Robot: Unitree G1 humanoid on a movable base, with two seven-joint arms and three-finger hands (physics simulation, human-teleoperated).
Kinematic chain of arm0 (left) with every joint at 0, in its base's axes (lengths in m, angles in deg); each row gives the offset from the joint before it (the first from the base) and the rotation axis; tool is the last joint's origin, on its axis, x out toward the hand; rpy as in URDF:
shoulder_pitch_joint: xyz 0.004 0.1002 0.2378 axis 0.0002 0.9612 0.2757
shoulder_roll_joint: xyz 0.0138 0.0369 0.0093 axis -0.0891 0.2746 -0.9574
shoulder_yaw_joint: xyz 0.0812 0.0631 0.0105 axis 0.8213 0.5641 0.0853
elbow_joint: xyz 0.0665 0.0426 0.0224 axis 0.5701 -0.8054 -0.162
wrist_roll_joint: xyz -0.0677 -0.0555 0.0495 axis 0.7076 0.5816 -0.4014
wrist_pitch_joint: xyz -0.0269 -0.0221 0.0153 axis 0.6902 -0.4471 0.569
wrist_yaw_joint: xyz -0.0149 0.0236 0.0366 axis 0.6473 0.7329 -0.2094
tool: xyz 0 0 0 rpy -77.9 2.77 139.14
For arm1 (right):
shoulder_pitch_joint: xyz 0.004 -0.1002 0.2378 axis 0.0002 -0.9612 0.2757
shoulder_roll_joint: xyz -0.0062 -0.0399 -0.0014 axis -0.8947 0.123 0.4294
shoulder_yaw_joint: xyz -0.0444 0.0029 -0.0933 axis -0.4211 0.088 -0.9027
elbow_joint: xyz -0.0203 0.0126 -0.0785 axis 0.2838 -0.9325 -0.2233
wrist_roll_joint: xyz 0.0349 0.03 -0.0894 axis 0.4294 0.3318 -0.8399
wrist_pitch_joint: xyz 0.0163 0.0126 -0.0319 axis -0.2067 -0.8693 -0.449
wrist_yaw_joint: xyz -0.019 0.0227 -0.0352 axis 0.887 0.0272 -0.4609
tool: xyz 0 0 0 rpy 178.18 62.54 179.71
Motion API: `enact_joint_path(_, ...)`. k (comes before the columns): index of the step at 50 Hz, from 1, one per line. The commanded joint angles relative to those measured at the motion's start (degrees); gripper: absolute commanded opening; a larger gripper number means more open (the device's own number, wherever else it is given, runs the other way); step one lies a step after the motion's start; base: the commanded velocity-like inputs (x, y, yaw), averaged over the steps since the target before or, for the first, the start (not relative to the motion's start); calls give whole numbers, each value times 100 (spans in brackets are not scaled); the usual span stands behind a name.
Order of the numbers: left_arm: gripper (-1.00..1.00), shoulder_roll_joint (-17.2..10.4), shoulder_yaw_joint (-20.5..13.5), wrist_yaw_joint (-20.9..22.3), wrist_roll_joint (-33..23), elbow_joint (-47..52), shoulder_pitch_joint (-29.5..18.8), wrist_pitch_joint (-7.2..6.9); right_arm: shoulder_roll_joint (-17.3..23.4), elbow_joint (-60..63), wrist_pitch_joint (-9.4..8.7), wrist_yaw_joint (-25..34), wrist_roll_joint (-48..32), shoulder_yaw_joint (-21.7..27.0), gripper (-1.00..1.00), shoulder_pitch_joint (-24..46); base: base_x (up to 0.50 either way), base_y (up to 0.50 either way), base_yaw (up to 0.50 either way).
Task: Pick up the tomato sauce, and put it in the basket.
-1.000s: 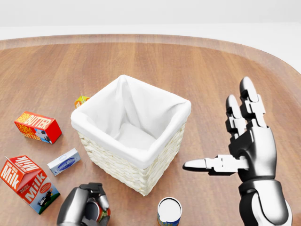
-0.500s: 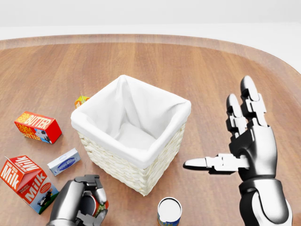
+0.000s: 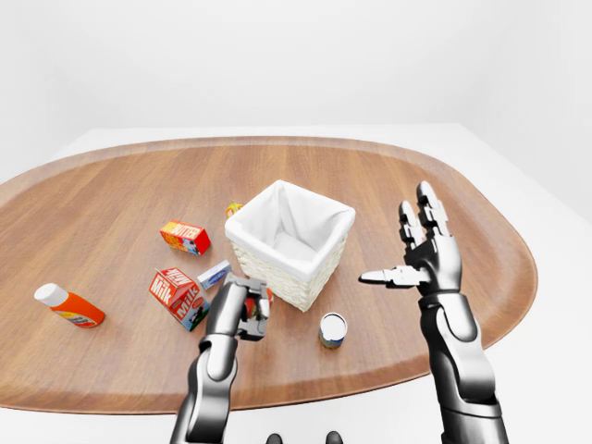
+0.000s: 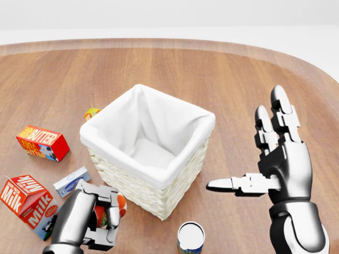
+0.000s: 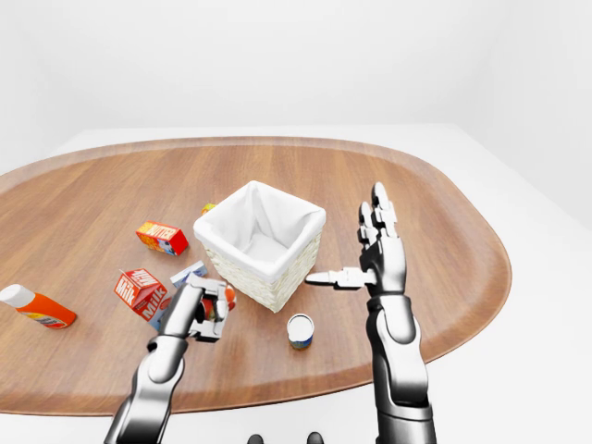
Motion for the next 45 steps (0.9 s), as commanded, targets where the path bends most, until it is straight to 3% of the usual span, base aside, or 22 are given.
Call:
enact_joint_path(1,-100,10,78,185,-252,699,155,0,-5,6,0,4,-8,-6,100,-10,0,0,0)
enact_joint_path(28,-100,24,160,795,-444,2327,385,0,-9,-84,0,4,-39,-17,100,0,0,0,0)
enact_joint_path(45,-100,22,39,1059,-544,2642,256,0,-7,-127,0,-7,-47,-25,100,9,0,0,0)
